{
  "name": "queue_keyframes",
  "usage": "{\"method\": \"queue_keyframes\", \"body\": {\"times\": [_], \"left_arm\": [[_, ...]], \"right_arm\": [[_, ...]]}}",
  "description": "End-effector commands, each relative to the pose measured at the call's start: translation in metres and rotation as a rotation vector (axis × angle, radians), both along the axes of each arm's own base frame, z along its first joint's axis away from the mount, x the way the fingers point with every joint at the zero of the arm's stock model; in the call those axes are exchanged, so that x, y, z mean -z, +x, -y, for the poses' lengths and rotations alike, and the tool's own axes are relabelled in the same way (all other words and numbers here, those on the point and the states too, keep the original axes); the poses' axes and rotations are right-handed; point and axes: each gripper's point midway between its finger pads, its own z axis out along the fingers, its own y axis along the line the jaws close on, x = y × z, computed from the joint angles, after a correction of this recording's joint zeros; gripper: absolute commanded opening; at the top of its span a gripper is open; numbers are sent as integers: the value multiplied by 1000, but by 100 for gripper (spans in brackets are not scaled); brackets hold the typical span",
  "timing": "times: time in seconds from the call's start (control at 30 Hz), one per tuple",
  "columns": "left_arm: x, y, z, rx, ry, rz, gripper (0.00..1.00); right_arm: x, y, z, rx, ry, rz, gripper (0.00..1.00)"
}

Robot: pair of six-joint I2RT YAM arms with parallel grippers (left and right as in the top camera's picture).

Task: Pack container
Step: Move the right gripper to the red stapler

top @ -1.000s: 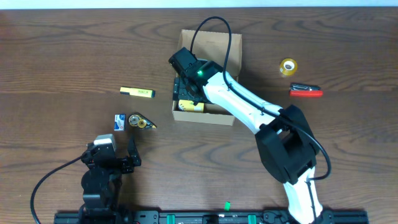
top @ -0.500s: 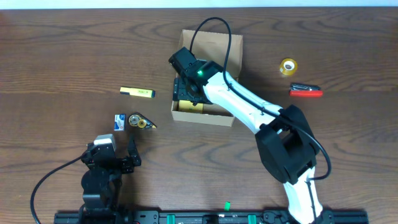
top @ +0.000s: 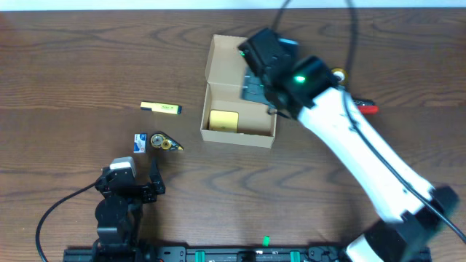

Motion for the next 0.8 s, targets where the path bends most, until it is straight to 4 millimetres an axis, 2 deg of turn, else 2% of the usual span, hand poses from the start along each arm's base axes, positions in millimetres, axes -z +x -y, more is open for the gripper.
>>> {"method": "queue_keyframes", "body": {"times": [0.0, 0.07, 0.1, 0.13, 0.23, 0.33, 0.43, 0.67, 0.77], "left_arm": [[9, -1, -3, -14, 16, -20, 95], [9, -1, -3, -14, 16, -20, 95], [9, -1, -3, -14, 16, -20, 95], [9, -1, -3, -14, 16, -20, 95], [9, -1, -3, -13, 16, -20, 95], [9, -1, -3, -14, 16, -19, 95], [9, -1, -3, -14, 16, -20, 95], [9, -1, -3, -14, 16, -20, 95], [9, -1, -3, -14, 16, -20, 95]], "right_arm": [[-26, -3, 56, 264, -52, 86, 78], [-31, -19, 87, 479, 1, 68, 83], [-31, -24, 95, 547, 19, 59, 88], [-30, -28, 103, 615, 30, 51, 99], [-31, -27, 122, 706, 15, 74, 99], [-34, -19, 129, 734, 28, 104, 99], [-31, -21, 139, 756, -3, 99, 99], [24, -28, 167, 915, 79, -87, 99], [38, -29, 175, 1001, 113, -107, 99]]}}
